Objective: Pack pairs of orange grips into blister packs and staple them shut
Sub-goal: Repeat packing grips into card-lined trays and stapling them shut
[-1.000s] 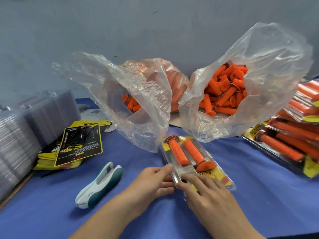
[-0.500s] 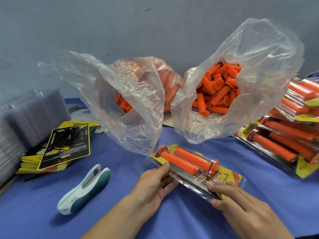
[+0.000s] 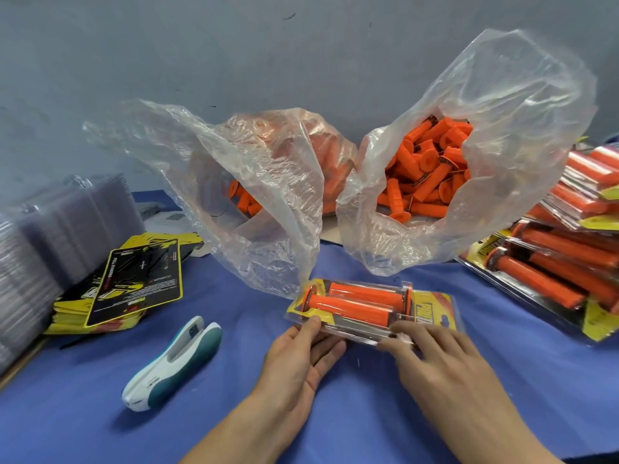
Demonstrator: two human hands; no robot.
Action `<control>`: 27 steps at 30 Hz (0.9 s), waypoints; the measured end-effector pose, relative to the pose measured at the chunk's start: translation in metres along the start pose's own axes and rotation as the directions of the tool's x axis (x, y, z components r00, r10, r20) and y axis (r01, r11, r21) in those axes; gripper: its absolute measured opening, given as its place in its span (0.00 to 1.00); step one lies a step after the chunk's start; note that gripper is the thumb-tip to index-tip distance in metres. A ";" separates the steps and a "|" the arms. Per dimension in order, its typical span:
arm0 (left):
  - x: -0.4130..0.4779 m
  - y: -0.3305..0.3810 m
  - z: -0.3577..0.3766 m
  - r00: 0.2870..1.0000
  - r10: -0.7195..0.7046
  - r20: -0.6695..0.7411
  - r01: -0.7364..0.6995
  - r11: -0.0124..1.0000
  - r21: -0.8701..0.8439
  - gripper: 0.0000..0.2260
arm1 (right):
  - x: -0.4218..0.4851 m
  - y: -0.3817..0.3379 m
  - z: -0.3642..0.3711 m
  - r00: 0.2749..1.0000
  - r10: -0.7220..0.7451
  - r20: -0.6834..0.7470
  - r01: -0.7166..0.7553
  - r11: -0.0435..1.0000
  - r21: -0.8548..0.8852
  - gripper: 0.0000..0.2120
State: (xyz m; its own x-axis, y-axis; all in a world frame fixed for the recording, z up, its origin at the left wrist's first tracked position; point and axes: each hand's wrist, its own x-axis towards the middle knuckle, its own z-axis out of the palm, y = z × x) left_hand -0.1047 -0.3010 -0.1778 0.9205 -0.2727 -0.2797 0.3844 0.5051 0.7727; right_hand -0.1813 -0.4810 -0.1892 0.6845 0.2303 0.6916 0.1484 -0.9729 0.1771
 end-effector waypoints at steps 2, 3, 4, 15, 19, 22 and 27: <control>0.000 0.005 -0.006 1.000 0.001 -0.008 0.000 0.999 0.040 0.10 | 0.007 0.000 -0.001 0.999 -0.044 0.016 0.044 0.999 0.010 0.16; -0.001 0.009 -0.010 1.000 -0.002 -0.013 0.003 0.998 0.059 0.11 | 0.009 0.000 -0.001 0.998 -0.061 0.012 0.061 0.998 0.024 0.15; -0.001 0.014 -0.013 1.000 -0.009 -0.018 0.010 0.997 0.082 0.12 | 0.011 -0.001 0.000 0.997 -0.075 0.006 0.074 0.996 0.042 0.12; -0.001 0.049 -0.047 0.979 -0.165 -0.118 0.184 0.969 0.166 0.11 | 0.006 -0.003 0.011 0.980 -0.168 -0.105 0.181 0.976 0.122 0.08; 0.000 0.055 -0.047 0.972 -0.220 -0.079 0.232 0.949 0.212 0.12 | 0.006 0.001 0.011 0.980 -0.166 -0.110 0.179 0.976 0.123 0.05; -0.001 0.057 -0.046 0.957 -0.281 -0.065 0.287 0.952 0.106 0.09 | 0.007 0.003 0.012 0.986 -0.130 -0.100 0.143 0.981 0.134 0.04; 0.001 0.065 -0.048 0.935 -0.353 -0.044 0.356 0.927 0.119 0.04 | 0.006 0.002 0.014 0.990 -0.129 -0.049 0.135 0.979 0.155 0.04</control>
State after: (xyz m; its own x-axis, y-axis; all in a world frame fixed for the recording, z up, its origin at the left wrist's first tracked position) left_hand -0.0757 -0.2288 -0.1551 0.7276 -0.3975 -0.5591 0.6756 0.2740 0.6845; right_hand -0.1667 -0.4817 -0.1948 0.6238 0.3543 0.6967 0.3480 -0.9240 0.1584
